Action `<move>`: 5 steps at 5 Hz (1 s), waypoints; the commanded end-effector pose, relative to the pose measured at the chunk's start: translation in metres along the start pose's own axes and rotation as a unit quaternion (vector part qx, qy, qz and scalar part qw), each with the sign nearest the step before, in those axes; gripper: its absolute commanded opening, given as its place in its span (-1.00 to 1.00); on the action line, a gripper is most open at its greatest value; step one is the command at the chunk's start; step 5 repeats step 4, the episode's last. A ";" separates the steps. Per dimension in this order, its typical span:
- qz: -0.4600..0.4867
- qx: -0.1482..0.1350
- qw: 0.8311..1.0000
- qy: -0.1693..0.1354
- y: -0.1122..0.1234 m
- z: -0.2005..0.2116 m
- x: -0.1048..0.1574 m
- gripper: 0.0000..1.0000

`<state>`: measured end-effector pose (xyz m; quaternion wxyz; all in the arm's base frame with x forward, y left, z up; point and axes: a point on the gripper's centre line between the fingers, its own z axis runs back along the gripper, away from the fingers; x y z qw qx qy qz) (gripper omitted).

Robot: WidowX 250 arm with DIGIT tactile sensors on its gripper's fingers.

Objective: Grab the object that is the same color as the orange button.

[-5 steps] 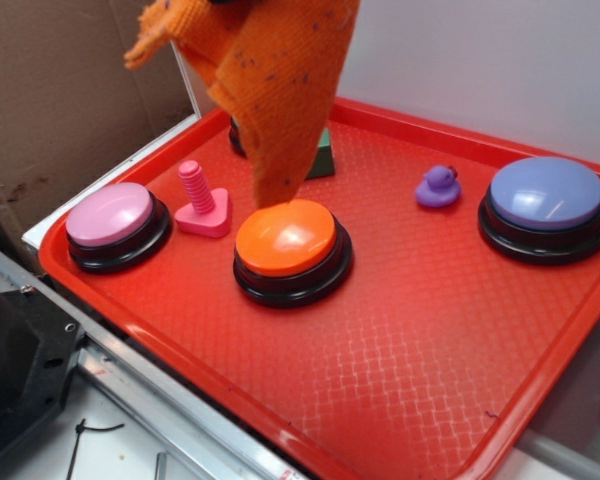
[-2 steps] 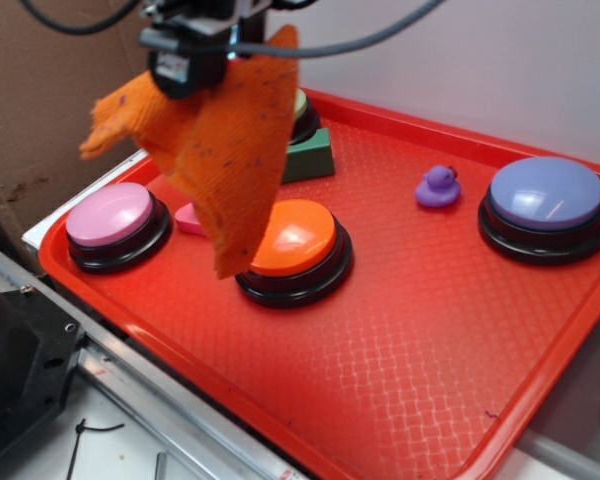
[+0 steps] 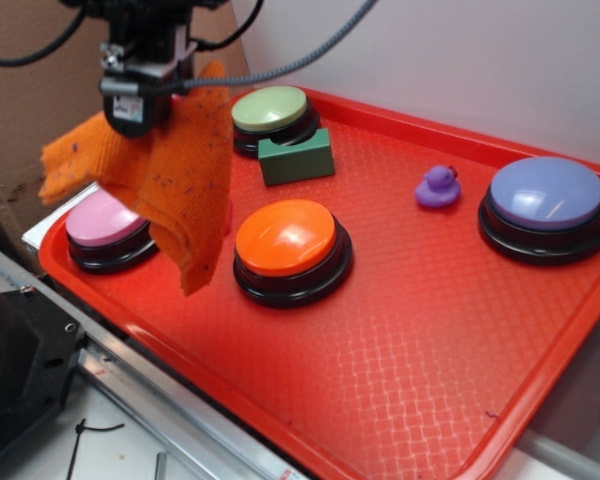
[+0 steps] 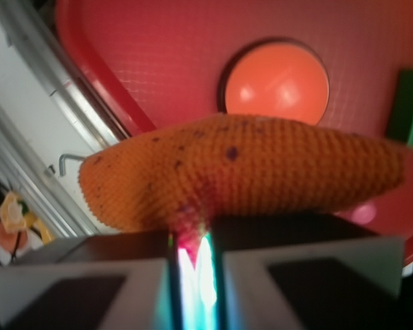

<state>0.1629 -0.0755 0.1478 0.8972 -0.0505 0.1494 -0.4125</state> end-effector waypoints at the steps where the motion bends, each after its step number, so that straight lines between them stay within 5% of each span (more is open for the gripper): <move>1: 0.015 0.018 1.000 0.013 -0.003 -0.013 0.022 -1.00; 5: -0.025 0.037 0.999 0.028 0.003 -0.025 0.056 -1.00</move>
